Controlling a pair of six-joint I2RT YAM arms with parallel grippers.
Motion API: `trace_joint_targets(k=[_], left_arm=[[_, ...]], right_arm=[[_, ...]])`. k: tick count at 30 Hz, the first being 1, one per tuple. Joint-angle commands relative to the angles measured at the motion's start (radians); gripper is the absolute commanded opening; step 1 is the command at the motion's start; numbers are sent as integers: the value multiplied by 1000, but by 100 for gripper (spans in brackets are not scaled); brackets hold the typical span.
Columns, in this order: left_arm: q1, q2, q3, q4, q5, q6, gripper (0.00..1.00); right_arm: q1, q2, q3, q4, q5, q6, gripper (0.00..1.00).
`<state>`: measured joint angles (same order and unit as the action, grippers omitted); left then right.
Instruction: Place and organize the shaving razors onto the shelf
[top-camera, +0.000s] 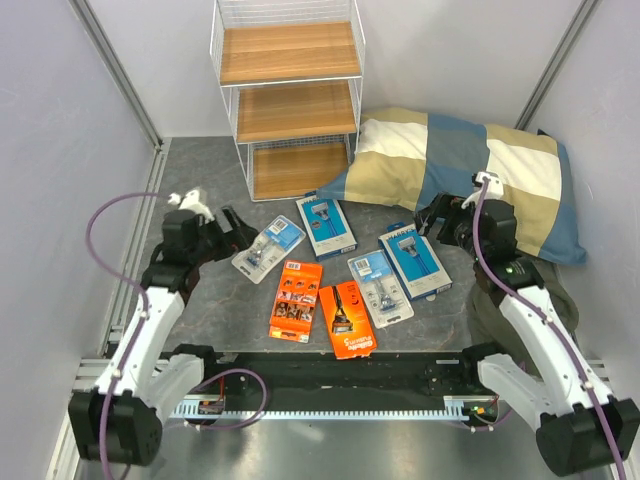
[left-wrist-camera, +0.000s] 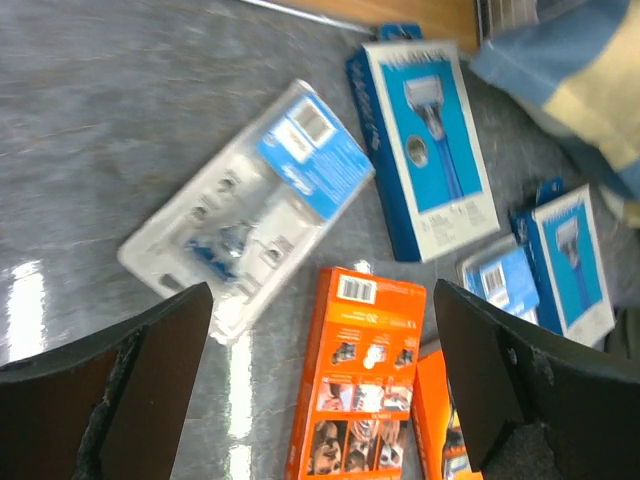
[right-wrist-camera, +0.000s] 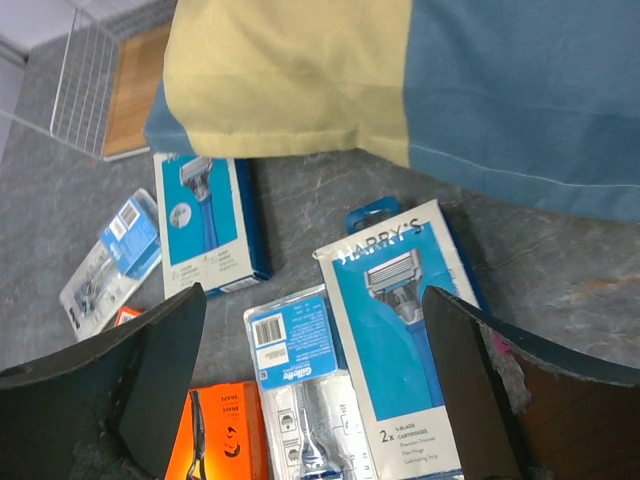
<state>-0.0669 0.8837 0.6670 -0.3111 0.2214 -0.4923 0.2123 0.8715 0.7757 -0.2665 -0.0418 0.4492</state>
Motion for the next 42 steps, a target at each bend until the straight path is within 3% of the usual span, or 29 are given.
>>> trace_joint_targets(k=[1, 9, 23, 26, 28, 31, 32, 42], left_arm=[[-187, 171, 169, -25, -163, 110, 100], [-329, 452, 338, -71, -217, 129, 100], [-346, 581, 417, -135, -315, 192, 92], [-344, 641, 466, -166, -368, 227, 83], [-344, 678, 488, -174, -386, 239, 69], [-344, 741, 514, -175, -384, 241, 64], [-344, 770, 517, -175, -373, 244, 58], [-338, 877, 513, -177, -427, 216, 56]], right_arm=[[1, 113, 77, 35, -127, -37, 98], [2, 215, 105, 38, -213, -47, 98], [16, 241, 37, 35, -250, -23, 98], [21, 253, 31, 55, -260, 11, 98], [24, 271, 31, 78, -268, 16, 98], [32, 305, 31, 72, -273, 8, 98], [32, 313, 31, 66, -280, 0, 98], [35, 330, 8, 53, -293, -4, 98]])
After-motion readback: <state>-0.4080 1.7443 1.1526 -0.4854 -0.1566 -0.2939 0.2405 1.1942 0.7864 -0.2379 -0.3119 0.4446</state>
